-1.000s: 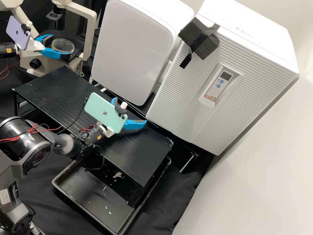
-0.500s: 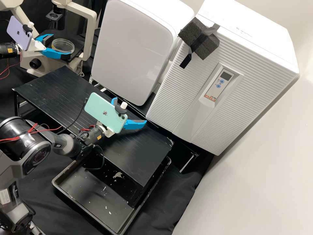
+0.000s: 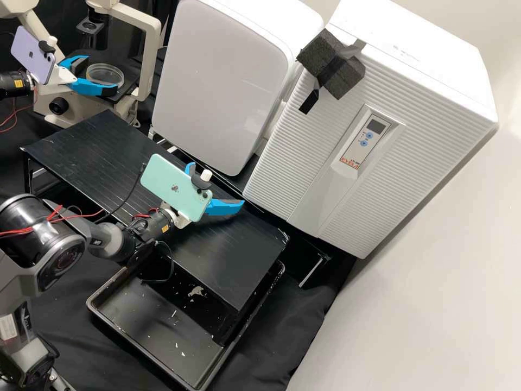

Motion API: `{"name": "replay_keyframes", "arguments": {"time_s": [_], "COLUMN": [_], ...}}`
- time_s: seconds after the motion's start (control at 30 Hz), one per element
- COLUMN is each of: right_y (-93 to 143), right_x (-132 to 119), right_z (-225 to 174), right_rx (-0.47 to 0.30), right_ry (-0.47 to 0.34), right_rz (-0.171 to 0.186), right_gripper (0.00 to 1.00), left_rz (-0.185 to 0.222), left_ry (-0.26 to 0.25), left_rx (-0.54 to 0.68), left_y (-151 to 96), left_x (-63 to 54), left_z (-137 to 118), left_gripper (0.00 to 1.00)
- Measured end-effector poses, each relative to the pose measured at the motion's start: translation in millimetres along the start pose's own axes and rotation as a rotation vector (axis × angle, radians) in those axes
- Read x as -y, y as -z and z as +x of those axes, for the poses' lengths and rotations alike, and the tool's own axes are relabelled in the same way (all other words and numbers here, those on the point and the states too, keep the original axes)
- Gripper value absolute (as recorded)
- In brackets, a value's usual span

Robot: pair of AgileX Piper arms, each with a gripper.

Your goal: Place the petri dish on the bench

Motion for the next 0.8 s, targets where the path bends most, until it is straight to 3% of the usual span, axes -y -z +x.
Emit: {"name": "replay_keyframes", "arguments": {"time_s": [0.8], "right_y": [0.0], "right_x": [0.0], "right_z": [0.0], "right_rx": [0.000], "right_ry": [0.000], "right_rz": [0.000], "right_gripper": [1.00], "left_rz": [-0.023], "left_ry": [-0.005], "left_rx": [-0.025], "left_y": [3.9], "left_x": [-0.4], "left_z": [0.1], "left_gripper": [0.00]}}
